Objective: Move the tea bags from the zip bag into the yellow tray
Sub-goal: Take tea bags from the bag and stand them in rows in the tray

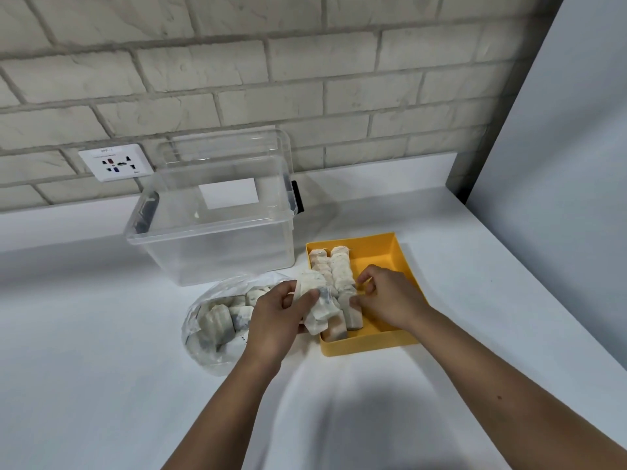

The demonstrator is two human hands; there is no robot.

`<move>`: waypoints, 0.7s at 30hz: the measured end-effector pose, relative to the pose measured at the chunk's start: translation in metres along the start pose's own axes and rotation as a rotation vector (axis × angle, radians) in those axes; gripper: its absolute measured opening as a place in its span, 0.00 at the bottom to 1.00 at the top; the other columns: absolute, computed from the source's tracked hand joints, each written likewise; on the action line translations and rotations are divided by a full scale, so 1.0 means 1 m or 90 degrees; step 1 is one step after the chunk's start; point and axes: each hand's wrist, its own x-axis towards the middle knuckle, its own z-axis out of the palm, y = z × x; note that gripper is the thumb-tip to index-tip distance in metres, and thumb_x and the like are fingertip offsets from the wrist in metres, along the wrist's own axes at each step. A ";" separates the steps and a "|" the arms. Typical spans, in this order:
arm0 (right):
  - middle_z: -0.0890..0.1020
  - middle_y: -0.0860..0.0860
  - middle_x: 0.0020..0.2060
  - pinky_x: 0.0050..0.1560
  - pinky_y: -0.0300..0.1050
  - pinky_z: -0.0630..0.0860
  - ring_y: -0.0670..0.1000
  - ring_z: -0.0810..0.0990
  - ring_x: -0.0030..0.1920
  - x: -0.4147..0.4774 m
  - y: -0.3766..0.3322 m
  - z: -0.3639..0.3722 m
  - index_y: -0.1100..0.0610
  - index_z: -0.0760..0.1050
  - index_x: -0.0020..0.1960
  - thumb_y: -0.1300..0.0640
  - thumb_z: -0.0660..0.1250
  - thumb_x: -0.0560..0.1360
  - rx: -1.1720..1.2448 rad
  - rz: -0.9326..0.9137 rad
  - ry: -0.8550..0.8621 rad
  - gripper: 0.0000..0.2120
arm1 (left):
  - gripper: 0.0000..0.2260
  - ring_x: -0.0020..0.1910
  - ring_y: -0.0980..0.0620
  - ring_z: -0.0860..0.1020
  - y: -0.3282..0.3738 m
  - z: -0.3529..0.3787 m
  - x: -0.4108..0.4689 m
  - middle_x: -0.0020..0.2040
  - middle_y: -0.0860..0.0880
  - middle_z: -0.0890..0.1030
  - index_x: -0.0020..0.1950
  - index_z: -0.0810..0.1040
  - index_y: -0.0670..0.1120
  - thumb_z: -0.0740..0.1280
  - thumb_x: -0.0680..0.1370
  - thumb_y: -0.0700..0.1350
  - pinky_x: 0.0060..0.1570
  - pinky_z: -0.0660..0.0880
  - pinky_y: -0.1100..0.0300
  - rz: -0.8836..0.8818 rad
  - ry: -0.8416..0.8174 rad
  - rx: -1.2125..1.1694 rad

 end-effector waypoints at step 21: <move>0.82 0.44 0.37 0.43 0.38 0.80 0.40 0.77 0.35 -0.037 -0.031 -0.007 0.49 0.82 0.49 0.56 0.76 0.70 0.345 -0.077 0.052 0.08 | 0.07 0.39 0.48 0.86 0.004 0.008 -0.005 0.44 0.44 0.87 0.53 0.82 0.41 0.66 0.81 0.42 0.42 0.83 0.56 -0.105 -0.035 -0.138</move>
